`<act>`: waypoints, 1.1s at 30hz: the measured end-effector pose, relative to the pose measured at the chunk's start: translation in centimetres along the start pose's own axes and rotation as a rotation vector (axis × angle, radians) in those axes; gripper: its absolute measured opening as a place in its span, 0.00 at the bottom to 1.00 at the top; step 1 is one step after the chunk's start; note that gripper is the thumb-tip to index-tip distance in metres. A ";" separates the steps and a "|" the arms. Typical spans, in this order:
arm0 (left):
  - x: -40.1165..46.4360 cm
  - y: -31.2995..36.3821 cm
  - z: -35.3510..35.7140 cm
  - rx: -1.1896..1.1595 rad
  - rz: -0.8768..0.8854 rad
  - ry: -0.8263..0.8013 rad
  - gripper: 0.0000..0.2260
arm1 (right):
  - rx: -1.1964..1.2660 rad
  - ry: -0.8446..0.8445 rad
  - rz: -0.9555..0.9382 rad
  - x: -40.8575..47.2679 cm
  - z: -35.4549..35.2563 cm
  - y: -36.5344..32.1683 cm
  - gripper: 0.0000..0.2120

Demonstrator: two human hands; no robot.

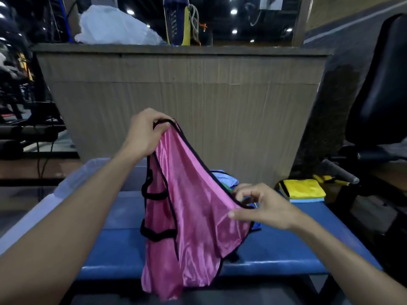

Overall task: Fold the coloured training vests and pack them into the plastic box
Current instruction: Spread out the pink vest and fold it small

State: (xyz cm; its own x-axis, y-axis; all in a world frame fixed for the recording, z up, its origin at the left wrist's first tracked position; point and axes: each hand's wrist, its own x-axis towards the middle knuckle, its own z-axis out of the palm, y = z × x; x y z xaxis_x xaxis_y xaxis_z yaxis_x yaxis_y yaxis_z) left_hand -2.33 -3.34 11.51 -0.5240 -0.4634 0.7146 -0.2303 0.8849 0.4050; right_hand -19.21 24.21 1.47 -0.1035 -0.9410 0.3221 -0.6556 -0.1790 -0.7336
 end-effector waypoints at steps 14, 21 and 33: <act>0.2 1.3 -1.4 -0.332 0.238 -0.510 0.12 | -0.120 0.160 0.129 3.1 5.8 3.3 0.11; -0.2 2.5 -1.0 -0.323 0.286 -0.642 0.11 | 0.103 0.534 -0.013 9.0 2.8 -1.2 0.14; -0.4 2.5 0.8 -0.141 0.142 -0.344 0.06 | -0.284 0.503 -0.172 9.5 1.6 -0.8 0.15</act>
State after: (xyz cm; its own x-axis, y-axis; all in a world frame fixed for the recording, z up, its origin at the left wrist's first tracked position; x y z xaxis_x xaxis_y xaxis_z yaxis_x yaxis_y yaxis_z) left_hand -3.39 -0.94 11.76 -0.7923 -0.2730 0.5457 -0.0338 0.9126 0.4075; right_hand -18.47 14.93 4.16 -0.2741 -0.6415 0.7165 -0.8612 -0.1677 -0.4797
